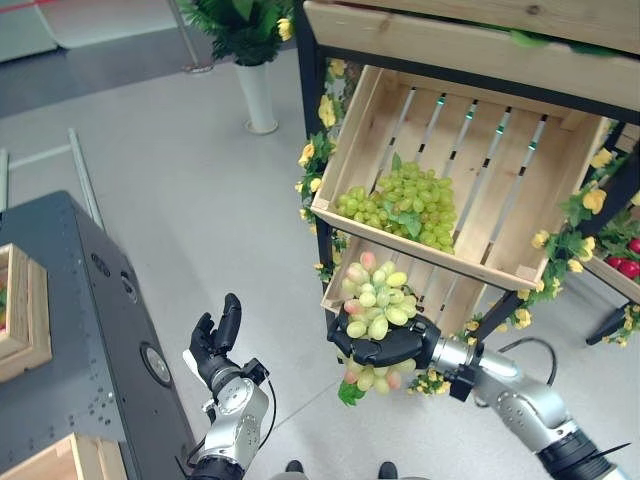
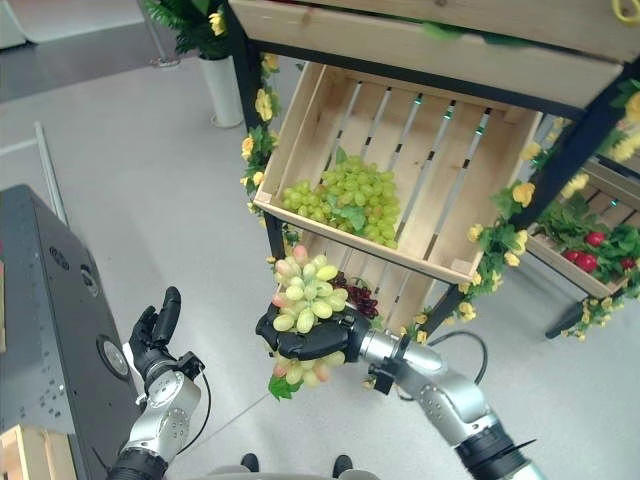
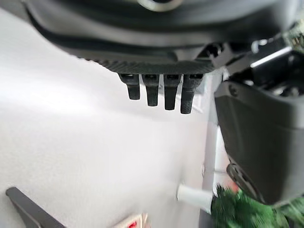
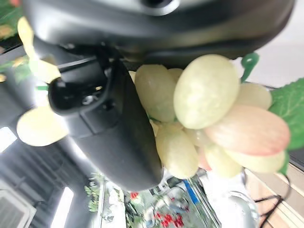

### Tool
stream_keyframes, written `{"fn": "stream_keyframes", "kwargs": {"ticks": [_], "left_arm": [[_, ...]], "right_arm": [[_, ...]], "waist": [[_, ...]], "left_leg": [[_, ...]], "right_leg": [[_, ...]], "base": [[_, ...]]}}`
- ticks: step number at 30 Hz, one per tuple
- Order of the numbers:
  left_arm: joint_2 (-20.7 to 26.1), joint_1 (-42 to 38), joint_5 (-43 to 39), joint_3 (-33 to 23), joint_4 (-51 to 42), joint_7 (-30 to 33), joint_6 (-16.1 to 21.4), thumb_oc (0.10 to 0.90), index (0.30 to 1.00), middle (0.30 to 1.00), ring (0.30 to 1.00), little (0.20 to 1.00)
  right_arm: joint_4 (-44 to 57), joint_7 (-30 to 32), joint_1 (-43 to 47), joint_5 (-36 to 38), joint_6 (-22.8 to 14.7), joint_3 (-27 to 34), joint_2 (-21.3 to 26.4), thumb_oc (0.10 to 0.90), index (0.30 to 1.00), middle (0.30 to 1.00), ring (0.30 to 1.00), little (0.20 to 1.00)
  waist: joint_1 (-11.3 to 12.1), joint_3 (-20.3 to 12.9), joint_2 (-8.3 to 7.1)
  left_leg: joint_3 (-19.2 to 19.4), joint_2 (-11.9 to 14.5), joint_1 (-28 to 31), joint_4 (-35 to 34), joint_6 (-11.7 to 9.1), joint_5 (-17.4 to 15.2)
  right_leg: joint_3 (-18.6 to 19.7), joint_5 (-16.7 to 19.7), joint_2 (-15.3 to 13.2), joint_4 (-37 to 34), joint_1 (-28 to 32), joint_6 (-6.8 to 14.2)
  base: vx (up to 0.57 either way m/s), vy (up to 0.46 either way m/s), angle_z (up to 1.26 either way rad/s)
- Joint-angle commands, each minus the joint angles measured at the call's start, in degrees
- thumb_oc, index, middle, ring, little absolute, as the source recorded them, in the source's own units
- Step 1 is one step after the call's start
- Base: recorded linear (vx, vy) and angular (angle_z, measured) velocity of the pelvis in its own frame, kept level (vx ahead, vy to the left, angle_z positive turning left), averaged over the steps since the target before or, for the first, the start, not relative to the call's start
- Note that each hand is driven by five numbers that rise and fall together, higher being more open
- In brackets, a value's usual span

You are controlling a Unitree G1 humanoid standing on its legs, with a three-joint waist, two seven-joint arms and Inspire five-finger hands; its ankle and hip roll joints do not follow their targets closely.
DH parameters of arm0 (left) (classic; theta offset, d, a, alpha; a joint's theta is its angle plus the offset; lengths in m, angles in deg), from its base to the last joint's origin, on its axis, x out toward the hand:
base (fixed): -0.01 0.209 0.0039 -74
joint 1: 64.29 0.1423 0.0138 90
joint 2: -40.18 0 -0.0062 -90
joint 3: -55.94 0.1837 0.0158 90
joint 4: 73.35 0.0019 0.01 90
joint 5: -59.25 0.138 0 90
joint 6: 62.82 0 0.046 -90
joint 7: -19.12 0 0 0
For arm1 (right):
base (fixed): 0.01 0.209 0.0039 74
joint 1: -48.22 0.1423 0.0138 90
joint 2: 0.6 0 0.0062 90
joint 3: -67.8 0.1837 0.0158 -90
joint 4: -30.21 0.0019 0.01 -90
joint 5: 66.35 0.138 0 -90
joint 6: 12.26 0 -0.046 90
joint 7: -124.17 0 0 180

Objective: Pick up the fruits from the basket on one side to the basket on the other side

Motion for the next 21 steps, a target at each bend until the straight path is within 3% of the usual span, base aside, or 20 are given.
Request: {"fn": "stream_keyframes", "kwargs": {"ticks": [1, 6, 11, 21], "left_arm": [[5.2, -6.8, 4.7, 0.6, 0.3, 0.3, 4.5, 0.800, 0.900, 0.900, 0.900, 0.900], [4.6, -6.9, 4.6, -0.5, 4.7, -2.0, 5.2, 0.800, 0.900, 0.900, 0.900, 0.900], [3.9, -7.5, 4.3, 0.2, 6.1, -2.6, 4.3, 0.800, 0.900, 0.900, 0.900, 0.900], [4.3, -6.5, 4.6, 1.1, 5.7, -3.4, 4.2, 0.800, 0.900, 0.900, 0.900, 0.900]], "right_arm": [[9.0, -0.3, 7.2, 11.9, -6.4, 6.3, -4.1, 0.400, 0.300, 0.300, 0.300, 0.300], [9.9, 3.0, 8.9, 13.5, -5.8, 11.4, -4.0, 0.400, 0.300, 0.300, 0.300, 0.300], [6.7, 10.0, 12.5, 12.9, -6.1, 13.8, -2.5, 0.400, 0.300, 0.300, 0.300, 0.300], [-6.7, 20.3, 19.7, 4.5, -7.9, 17.5, 5.9, 0.400, 0.300, 0.300, 0.300, 0.300]], "waist": [[-0.9, -3.1, -3.45], [-1.6, -4.0, -3.34], [-1.5, -4.6, -3.71], [-0.5, -5.3, -4.68]], "left_leg": [[-0.8, -4.9, -1.4, 2.0, 2.4, -7.4], [0.3, -4.9, -0.2, 1.7, 2.8, -8.4], [0.8, -4.8, 0.5, 1.4, 2.9, -8.9], [0.3, -4.6, 1.7, 0.1, 2.7, -9.0]], "right_leg": [[0.1, -2.6, -0.7, 0.6, 0.6, -0.6], [0.7, -2.5, -0.6, 0.0, 0.9, -0.3], [0.6, -2.8, -0.6, 0.0, 1.4, -0.3], [-0.3, -3.0, -0.4, 0.0, 2.1, -0.4]], "base": [[0.03, 0.066, -0.04], [0.00, 0.057, -0.07], [0.00, 0.021, -0.01], [0.00, 0.006, -0.01]]}}
